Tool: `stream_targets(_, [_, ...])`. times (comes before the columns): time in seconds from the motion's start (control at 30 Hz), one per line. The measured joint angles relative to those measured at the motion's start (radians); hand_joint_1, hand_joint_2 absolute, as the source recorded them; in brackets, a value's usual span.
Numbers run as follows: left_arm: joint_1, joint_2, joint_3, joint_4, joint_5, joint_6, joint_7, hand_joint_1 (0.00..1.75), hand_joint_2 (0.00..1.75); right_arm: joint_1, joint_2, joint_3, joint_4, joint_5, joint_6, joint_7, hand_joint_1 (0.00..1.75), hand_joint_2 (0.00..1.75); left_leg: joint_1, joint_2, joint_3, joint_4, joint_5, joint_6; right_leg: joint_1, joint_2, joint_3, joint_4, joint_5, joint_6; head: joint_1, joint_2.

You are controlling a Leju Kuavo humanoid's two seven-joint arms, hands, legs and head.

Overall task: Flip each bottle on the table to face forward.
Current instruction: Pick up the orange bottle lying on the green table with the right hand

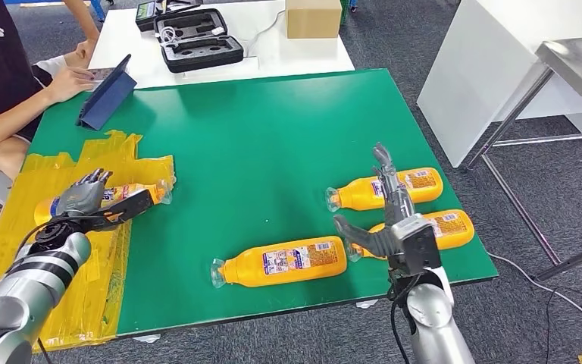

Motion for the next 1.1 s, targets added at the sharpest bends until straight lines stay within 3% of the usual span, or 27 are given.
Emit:
stream_targets(0.1, [0.038, -0.007, 0.042, -0.077, 0.153, -0.029, -0.134, 0.0, 1.75, -0.002, -0.025, 0.035, 0.022, 0.133, -0.031, 0.025, 0.0, 1.75, 0.0, 0.001, 0.0, 0.0, 0.0, 0.0, 0.0, 0.0, 0.0, 0.0, 0.0, 0.0, 0.0, 0.0])
stream_targets(0.17, [0.066, -0.011, 0.063, -0.139, 0.223, -0.06, -0.181, 0.0, 1.75, -0.003, -0.04, 0.059, 0.037, 0.177, -0.038, 0.033, 0.0, 1.75, 0.0, 0.001, -0.001, 0.0, 0.0, 0.0, 0.0, 0.0, -0.001, 0.0, 0.0, 0.0, 0.0, 0.0])
stream_targets(0.4, [0.122, -0.017, 0.099, -0.266, 0.312, -0.118, -0.228, 0.0, 1.75, -0.014, -0.075, 0.108, 0.072, 0.244, -0.041, 0.05, 0.0, 1.75, 0.0, 0.001, -0.002, 0.0, -0.001, 0.0, 0.0, 0.0, -0.002, 0.0, 0.0, 0.0, 0.0, 0.0])
stream_targets(0.7, [0.285, -0.016, 0.101, -0.562, 0.667, -0.349, -0.345, 0.0, 1.75, -0.098, -0.124, 0.229, 0.195, 0.398, -0.018, 0.108, 0.0, 1.75, 0.0, 0.002, -0.003, 0.0, -0.001, 0.0, 0.0, 0.0, -0.003, 0.0, 0.0, 0.0, 0.0, 0.0])
stream_targets(1.1, [0.361, -0.036, 0.08, -0.74, 0.796, -0.425, -0.427, 0.0, 1.75, -0.232, -0.144, 0.4, 0.383, 0.488, 0.034, 0.134, 0.0, 1.75, 0.0, 0.001, -0.003, 0.0, 0.0, 0.0, 0.001, 0.0, -0.003, 0.0, 0.0, 0.0, 0.0, 0.0])
